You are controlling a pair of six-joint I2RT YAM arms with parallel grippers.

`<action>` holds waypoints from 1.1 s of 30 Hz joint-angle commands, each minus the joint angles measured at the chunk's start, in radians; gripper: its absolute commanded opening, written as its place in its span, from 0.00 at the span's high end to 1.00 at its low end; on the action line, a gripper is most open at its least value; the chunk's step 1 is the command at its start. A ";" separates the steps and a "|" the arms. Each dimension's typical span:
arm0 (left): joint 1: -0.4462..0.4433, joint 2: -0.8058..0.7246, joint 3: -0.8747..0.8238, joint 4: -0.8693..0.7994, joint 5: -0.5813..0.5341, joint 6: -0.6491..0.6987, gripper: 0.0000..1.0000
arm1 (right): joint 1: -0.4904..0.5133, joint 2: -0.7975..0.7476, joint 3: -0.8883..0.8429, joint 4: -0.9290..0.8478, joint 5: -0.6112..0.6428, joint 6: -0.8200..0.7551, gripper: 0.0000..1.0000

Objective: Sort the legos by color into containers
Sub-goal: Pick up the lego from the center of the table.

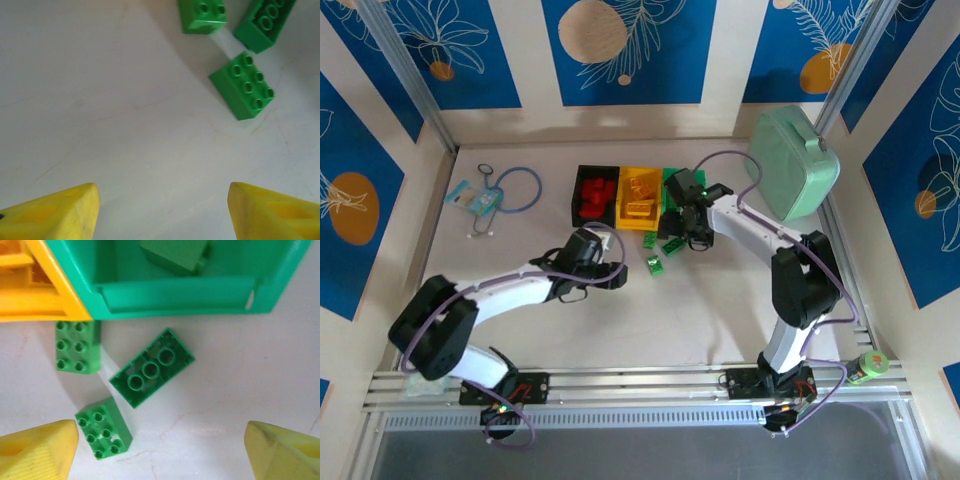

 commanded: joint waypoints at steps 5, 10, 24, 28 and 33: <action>-0.135 0.241 0.287 -0.158 -0.084 0.032 0.32 | -0.067 -0.178 -0.145 0.052 0.007 0.056 0.13; -0.150 0.353 0.392 -0.230 -0.118 -0.010 0.32 | -0.121 -0.276 -0.247 0.083 -0.005 0.066 0.13; -0.172 0.524 0.603 -0.333 -0.146 -0.014 0.34 | -0.209 -0.385 -0.406 0.164 -0.053 0.072 0.13; -0.172 0.561 0.653 -0.358 -0.144 -0.013 0.35 | -0.229 -0.392 -0.423 0.176 -0.068 0.068 0.13; -0.172 0.604 0.709 -0.390 -0.152 -0.001 0.35 | -0.243 -0.403 -0.439 0.186 -0.077 0.064 0.13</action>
